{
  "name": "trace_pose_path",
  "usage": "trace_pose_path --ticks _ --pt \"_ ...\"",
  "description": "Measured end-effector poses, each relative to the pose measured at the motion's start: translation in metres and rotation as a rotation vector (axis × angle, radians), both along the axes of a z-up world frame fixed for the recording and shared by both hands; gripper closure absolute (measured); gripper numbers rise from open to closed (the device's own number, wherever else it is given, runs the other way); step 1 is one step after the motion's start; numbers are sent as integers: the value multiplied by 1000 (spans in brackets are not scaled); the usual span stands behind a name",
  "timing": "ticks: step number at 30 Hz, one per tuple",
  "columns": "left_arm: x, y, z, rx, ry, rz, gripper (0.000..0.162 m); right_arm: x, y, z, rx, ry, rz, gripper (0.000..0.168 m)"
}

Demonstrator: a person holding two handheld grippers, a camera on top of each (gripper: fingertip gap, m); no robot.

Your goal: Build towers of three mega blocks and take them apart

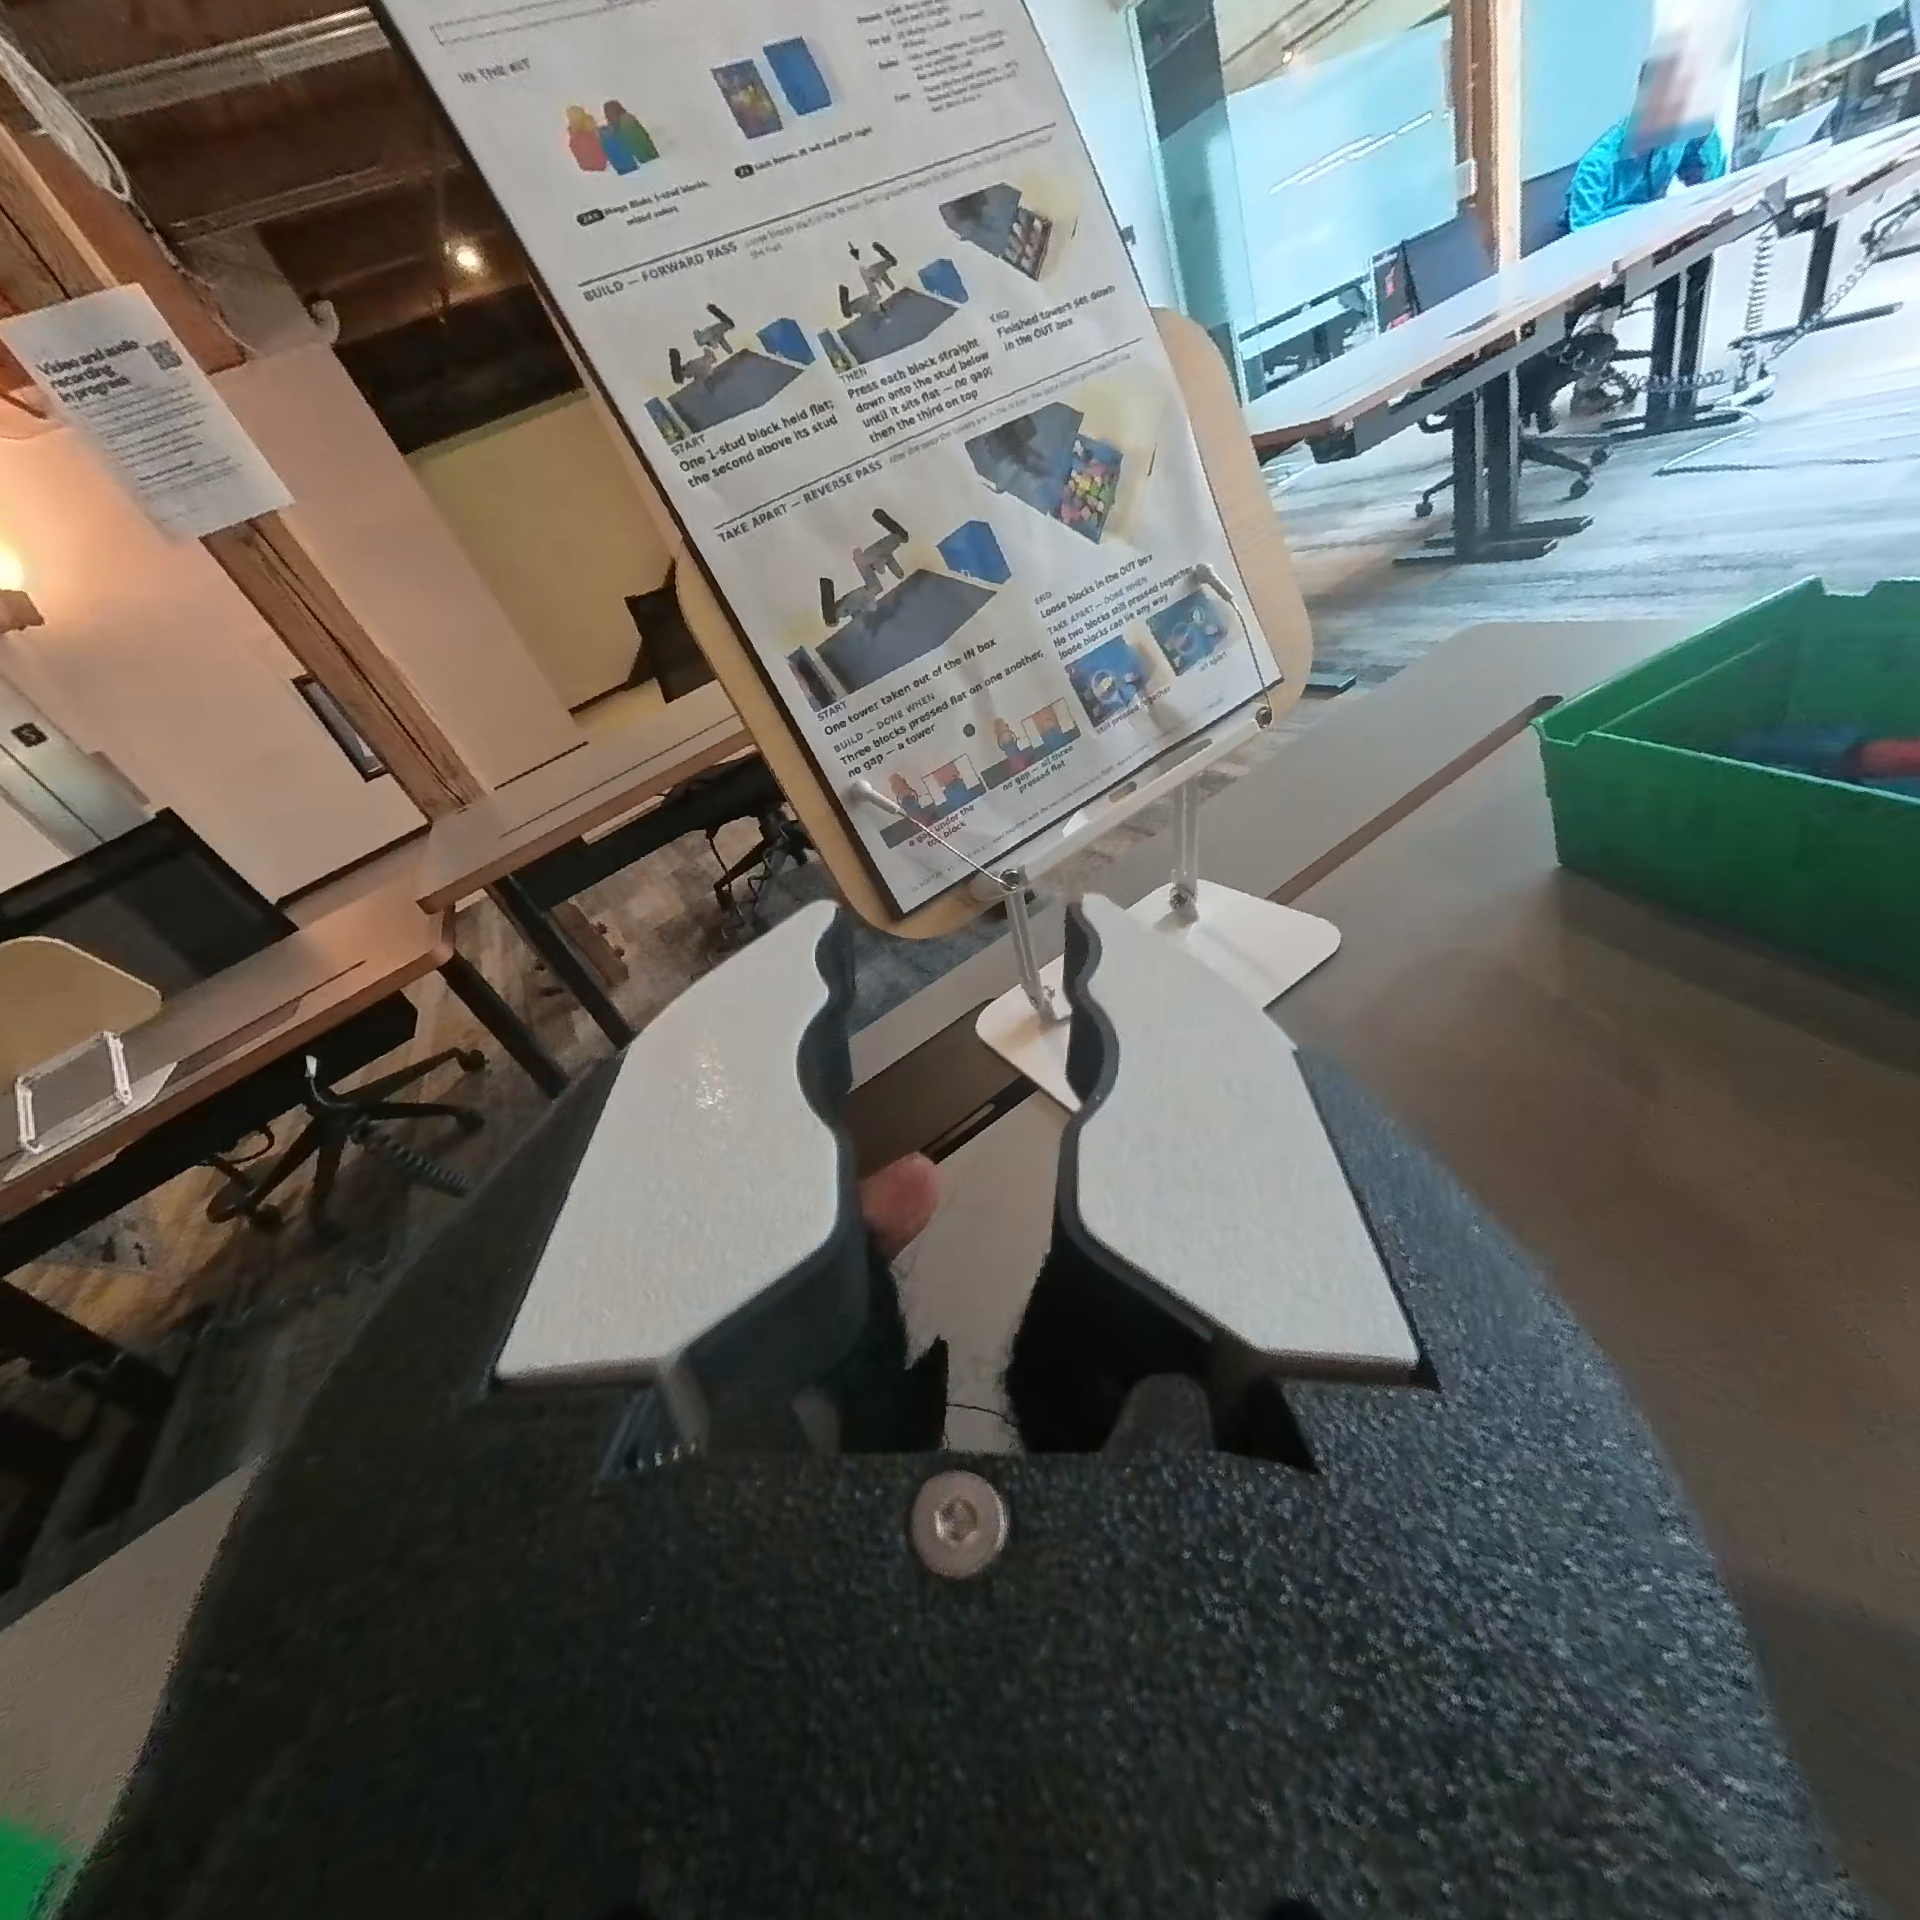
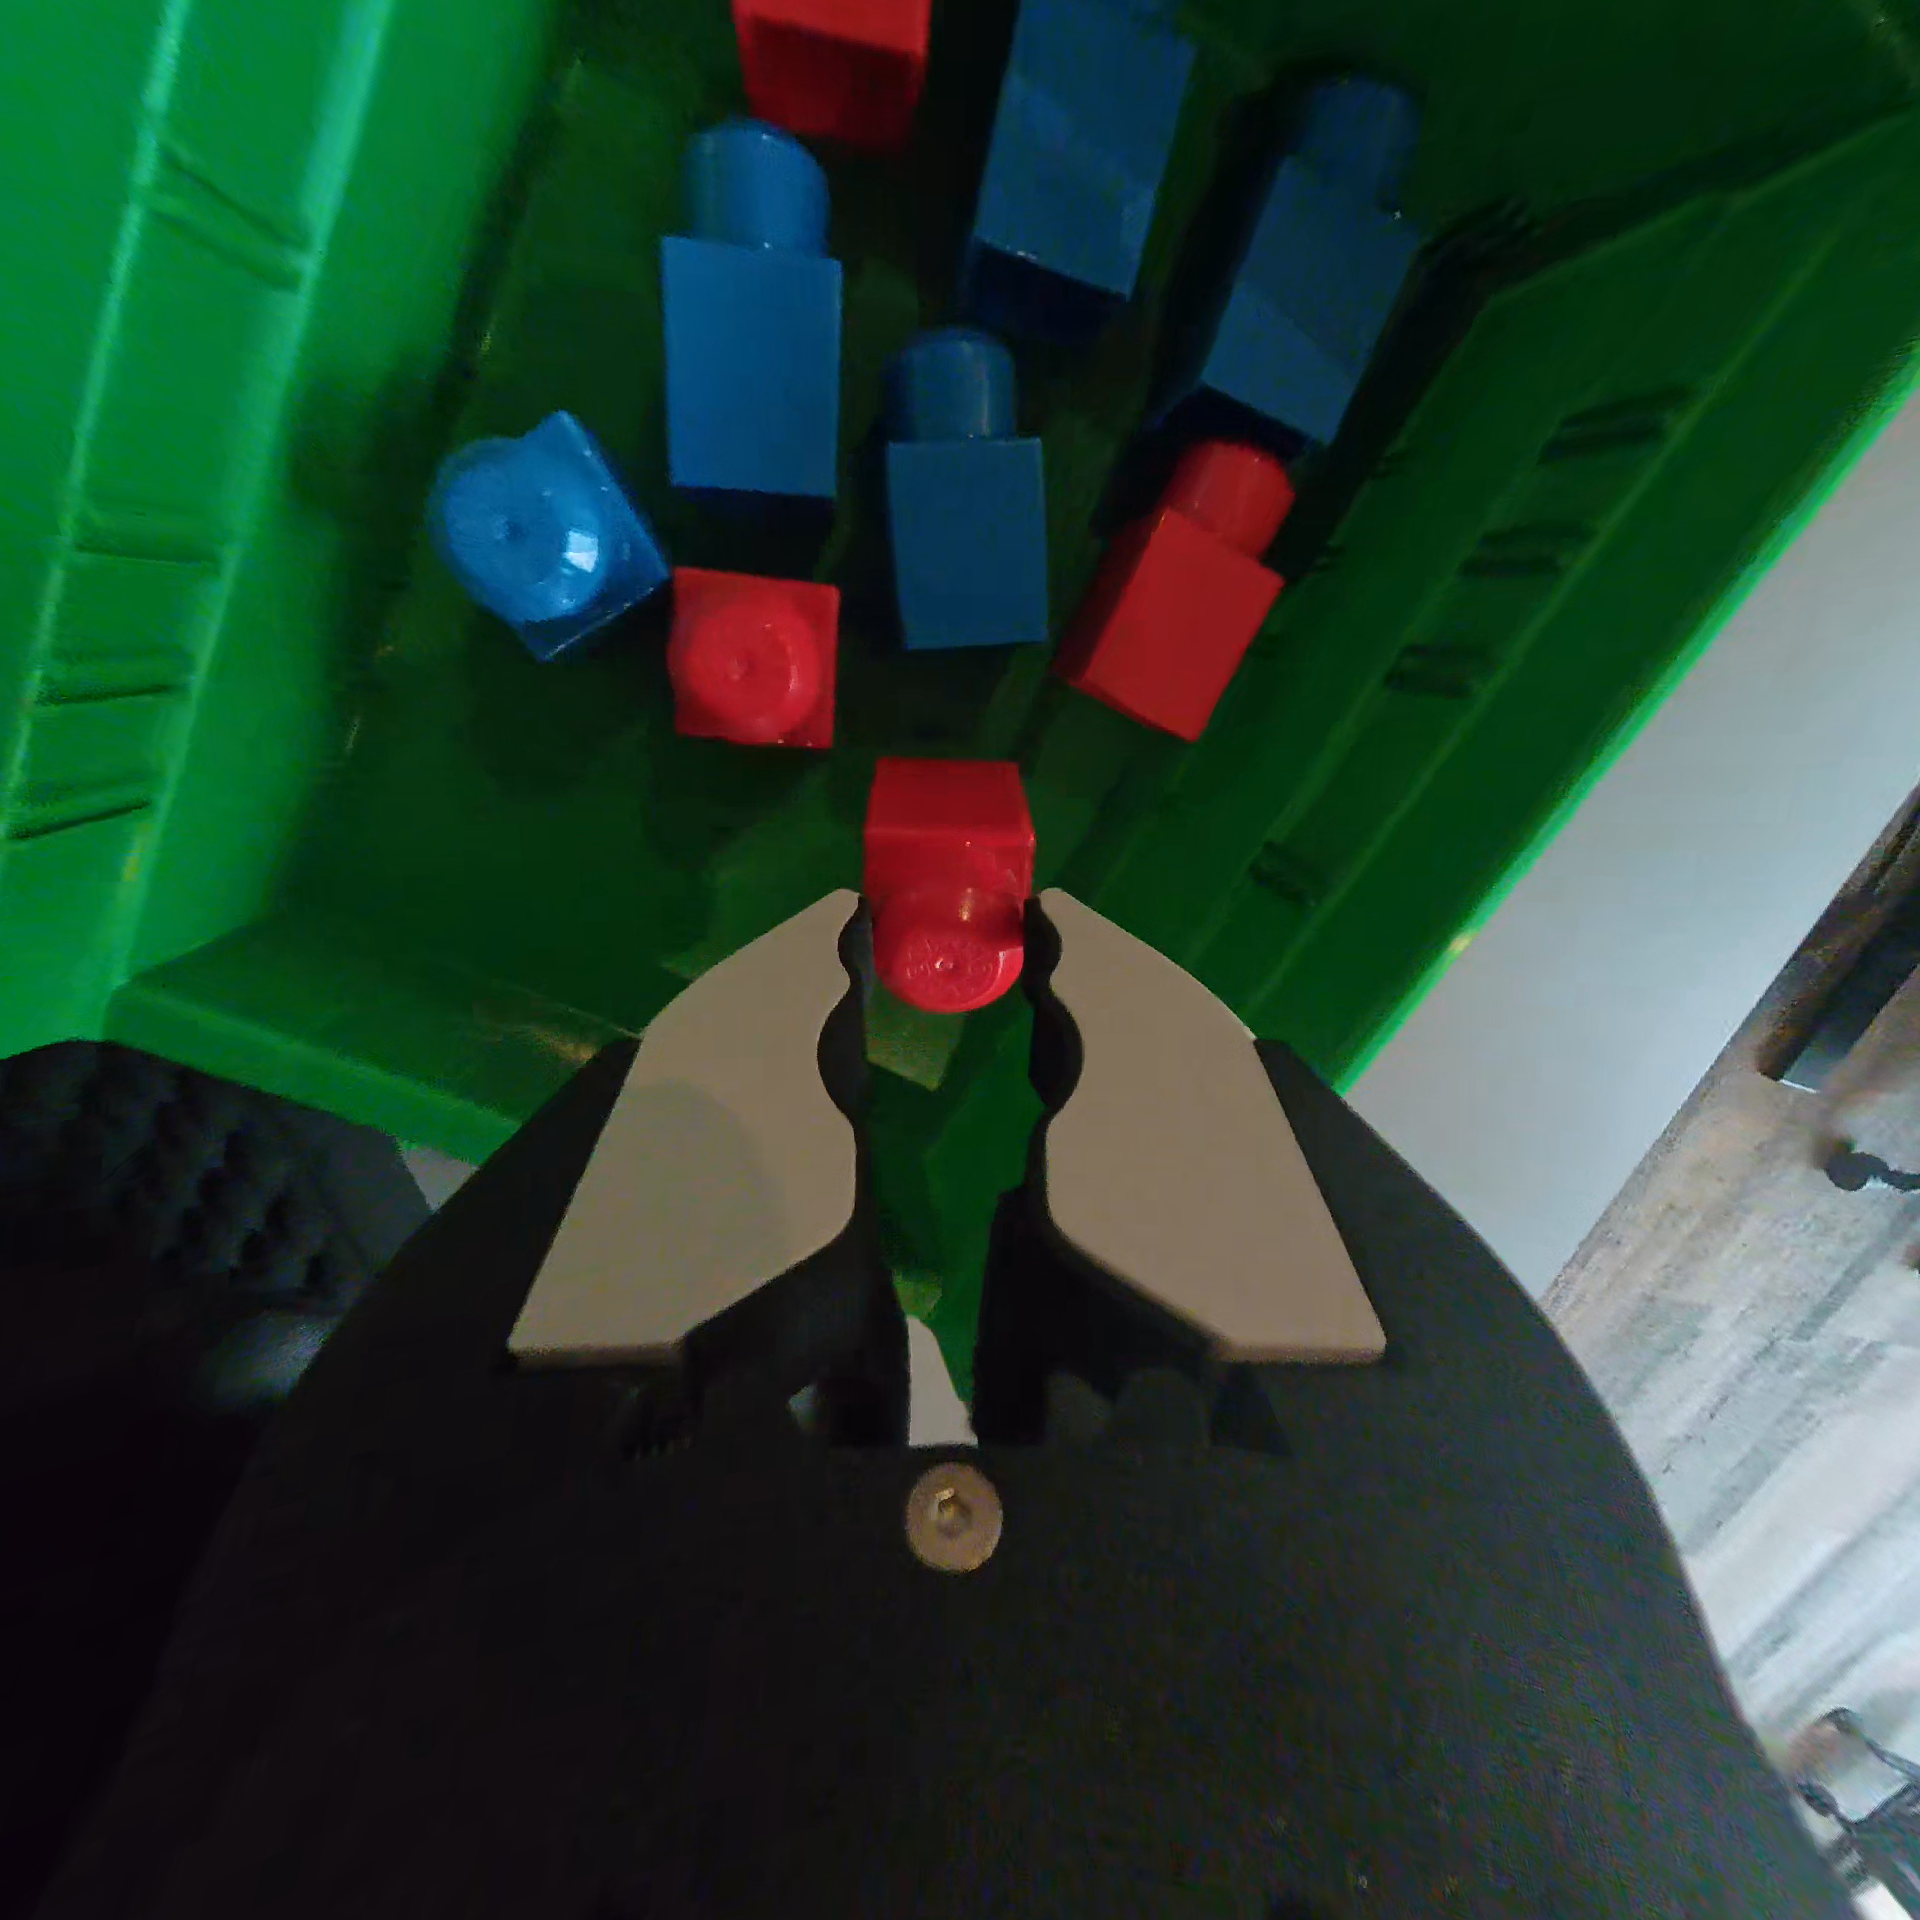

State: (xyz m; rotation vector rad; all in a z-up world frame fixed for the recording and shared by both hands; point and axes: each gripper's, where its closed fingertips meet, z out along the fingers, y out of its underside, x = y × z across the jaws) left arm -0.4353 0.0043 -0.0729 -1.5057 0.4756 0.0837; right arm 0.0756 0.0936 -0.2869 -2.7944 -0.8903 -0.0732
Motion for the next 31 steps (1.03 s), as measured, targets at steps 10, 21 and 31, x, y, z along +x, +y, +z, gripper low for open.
trace_pose_path --ticks 10,21,31 --pt "4 -1 -9 -22 34 8 124 4 13 -17 -32 -23 -21 141" --pt "4 -5 -10 -40 39 6 124 3 21 -18 -12 -9 -46 133" --pt "-30 -21 -18 -101 126 175 125 0 26 30 213 16 -47 127"
